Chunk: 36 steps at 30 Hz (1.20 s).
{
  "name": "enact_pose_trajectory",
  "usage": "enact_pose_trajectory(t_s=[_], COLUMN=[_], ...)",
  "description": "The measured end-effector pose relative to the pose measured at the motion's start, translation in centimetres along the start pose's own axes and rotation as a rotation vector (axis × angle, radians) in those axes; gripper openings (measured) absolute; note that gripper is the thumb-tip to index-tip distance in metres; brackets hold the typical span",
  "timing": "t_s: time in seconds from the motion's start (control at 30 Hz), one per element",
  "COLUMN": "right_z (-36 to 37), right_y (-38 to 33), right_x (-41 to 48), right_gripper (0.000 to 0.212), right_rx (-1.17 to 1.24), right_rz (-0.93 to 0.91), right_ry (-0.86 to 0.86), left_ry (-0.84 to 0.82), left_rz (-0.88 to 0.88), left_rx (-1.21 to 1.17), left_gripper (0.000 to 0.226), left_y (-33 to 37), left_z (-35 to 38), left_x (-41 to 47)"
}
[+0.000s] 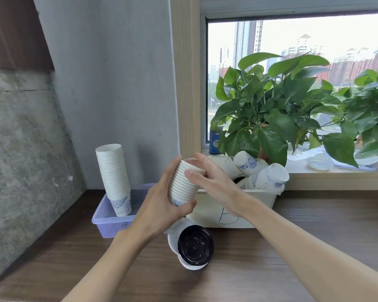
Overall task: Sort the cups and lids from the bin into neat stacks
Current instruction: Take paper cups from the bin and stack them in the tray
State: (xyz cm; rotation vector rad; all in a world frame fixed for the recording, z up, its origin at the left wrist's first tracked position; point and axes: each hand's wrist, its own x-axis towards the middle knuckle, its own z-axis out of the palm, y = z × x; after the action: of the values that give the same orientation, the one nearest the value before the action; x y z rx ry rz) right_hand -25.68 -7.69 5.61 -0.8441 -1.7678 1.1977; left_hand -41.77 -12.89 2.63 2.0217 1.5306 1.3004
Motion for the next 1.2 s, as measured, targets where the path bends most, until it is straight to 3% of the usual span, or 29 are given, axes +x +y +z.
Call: enact_pose_trajectory(t_s=[0.1, 0.3, 0.43, 0.6, 0.87, 1.0, 1.2], right_z=[-0.7, -3.4, -3.6, -2.8, -2.4, -2.5, -3.0], right_y=[0.6, 2.5, 4.2, 5.4, 6.3, 6.3, 5.9], right_x=[0.7, 3.8, 6.2, 8.7, 9.9, 10.1, 9.9], right_gripper=[0.058, 0.045, 0.05, 0.057, 0.033, 0.012, 0.013], right_rx=[0.005, -0.25, -0.543, -0.658, -0.94, -0.952, -0.895], right_rz=[0.024, 0.057, 0.1, 0.124, 0.208, 0.221, 0.151], right_ry=[0.002, 0.234, 0.168, 0.048, 0.011, 0.054, 0.163], left_ry=[0.01, 0.077, 0.07, 0.062, 0.052, 0.053, 0.046], left_rz=[-0.01, -0.046, -0.051, -0.042, -0.032, -0.033, -0.037], left_rx=[0.0, 0.003, 0.013, 0.029, 0.008, 0.009, 0.016], left_gripper=[0.095, 0.094, 0.095, 0.095, 0.097, 0.097, 0.097], left_y=[-0.7, -2.6, -3.6, -4.4, -5.0, -5.0, -4.8], left_z=[0.0, -0.5, -0.7, -0.4, -0.5, -0.5, -0.6], left_x=[0.2, 1.0, 1.5, 2.0, 2.3, 2.2, 2.1])
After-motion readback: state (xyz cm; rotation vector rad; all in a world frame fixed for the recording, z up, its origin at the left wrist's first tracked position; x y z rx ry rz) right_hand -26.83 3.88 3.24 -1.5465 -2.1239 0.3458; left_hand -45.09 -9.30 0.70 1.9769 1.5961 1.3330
